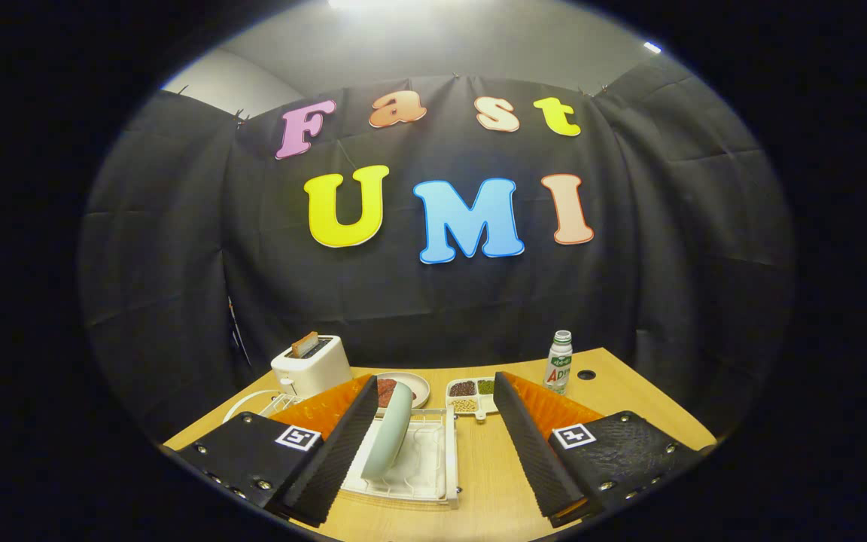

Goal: Take the plate from the dish rack, then take the spoon from the basket and place it into the plate.

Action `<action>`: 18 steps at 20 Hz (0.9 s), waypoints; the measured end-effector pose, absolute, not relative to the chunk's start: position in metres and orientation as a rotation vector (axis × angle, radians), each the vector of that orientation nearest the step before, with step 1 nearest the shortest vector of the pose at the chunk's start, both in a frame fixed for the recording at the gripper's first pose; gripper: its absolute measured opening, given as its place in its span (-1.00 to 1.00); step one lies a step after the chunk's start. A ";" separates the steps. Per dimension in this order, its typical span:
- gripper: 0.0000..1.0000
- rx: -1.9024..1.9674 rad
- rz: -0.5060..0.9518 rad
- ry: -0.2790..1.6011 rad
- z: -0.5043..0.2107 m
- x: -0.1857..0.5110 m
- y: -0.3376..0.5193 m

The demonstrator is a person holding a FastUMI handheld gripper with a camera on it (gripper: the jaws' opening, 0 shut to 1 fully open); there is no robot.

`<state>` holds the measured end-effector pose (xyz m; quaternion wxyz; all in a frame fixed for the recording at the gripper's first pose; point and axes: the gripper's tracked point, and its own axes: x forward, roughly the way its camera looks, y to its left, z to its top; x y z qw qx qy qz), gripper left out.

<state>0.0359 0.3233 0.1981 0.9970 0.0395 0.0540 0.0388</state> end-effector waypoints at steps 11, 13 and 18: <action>0.91 0.125 0.064 0.437 0.096 0.115 0.373; 0.87 0.138 0.058 0.477 0.084 0.123 0.378; 0.59 0.170 0.084 0.563 0.058 0.138 0.396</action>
